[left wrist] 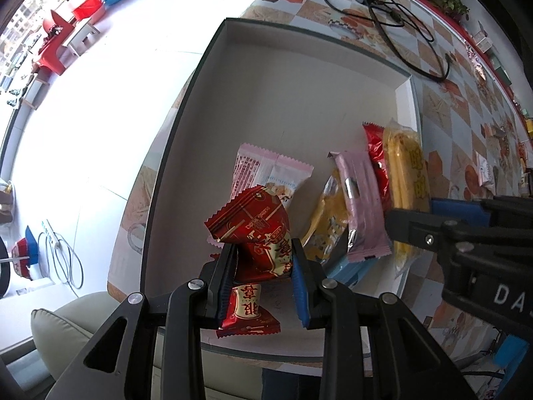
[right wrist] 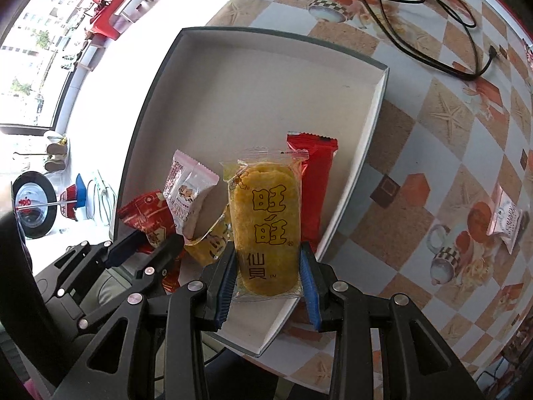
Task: Organize snacks
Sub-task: 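Carry the cracker pack and red packet over the white tray, then open both grippers to drop the snacks into the tray, then move both grippers away from the tray toward the remaining loose snacks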
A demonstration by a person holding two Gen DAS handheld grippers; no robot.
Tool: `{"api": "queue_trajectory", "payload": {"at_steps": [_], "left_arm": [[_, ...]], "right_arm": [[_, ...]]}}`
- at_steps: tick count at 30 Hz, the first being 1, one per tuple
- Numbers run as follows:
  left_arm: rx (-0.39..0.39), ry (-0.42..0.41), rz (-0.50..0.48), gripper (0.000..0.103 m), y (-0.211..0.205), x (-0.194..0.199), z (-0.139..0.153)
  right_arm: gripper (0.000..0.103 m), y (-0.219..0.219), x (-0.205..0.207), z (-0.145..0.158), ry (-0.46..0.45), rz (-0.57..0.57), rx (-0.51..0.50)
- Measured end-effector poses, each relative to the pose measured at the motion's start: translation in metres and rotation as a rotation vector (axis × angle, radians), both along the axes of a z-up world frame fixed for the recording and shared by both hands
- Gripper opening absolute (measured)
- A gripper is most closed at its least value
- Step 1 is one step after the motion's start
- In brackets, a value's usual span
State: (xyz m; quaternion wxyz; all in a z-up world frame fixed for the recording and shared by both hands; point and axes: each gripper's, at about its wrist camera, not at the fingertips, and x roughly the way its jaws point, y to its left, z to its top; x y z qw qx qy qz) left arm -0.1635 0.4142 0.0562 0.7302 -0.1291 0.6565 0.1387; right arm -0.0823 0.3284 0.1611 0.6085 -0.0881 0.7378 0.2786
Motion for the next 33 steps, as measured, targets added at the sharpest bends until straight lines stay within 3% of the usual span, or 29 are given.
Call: {"api": "queue_trajectory", "payload": {"at_steps": [6,8,9,10,11,14,15,16,18,23,24,33], "left_arm": [[0.011,0.026,0.002,0.036,0.000,0.000,-0.005],[0.009,0.031,0.006,0.050,0.000,0.000,-0.005],[0.013,0.034,0.009,0.057,0.000,-0.001,-0.005],[0.024,0.033,0.014,0.071,0.000,-0.001,-0.004],[0.036,0.027,0.019,0.077,-0.001,-0.001,-0.003],[0.044,0.025,0.019,0.079,-0.002,-0.001,0.000],[0.043,0.030,0.018,0.079,-0.003,0.001,0.000],[0.047,0.033,0.018,0.080,-0.004,0.002,0.000],[0.055,0.034,0.021,0.080,-0.004,0.002,0.001],[0.082,0.029,0.011,0.080,-0.012,0.004,0.006],[0.084,0.028,0.008,0.080,-0.014,0.003,0.008],[0.064,0.011,-0.061,0.080,-0.051,0.018,0.015]], "right_arm": [[0.038,0.000,-0.002,-0.003,0.019,0.004,-0.002],[0.038,0.001,-0.002,-0.005,0.029,0.000,-0.003],[0.044,0.000,-0.002,-0.005,0.033,-0.002,-0.003],[0.054,0.000,-0.001,-0.006,0.034,-0.004,-0.005],[0.057,-0.001,0.000,-0.005,0.031,-0.008,-0.004],[0.059,-0.005,0.001,-0.001,0.026,-0.014,-0.002],[0.067,-0.007,0.001,-0.002,0.029,-0.018,-0.004],[0.084,-0.008,0.001,-0.001,0.031,-0.022,-0.004],[0.092,-0.015,0.003,0.001,0.021,-0.040,0.007],[0.093,-0.036,0.007,-0.002,0.013,-0.064,-0.016],[0.103,-0.041,0.008,-0.003,0.010,-0.074,-0.026],[0.103,-0.128,0.008,-0.027,0.064,-0.234,-0.117]]}}
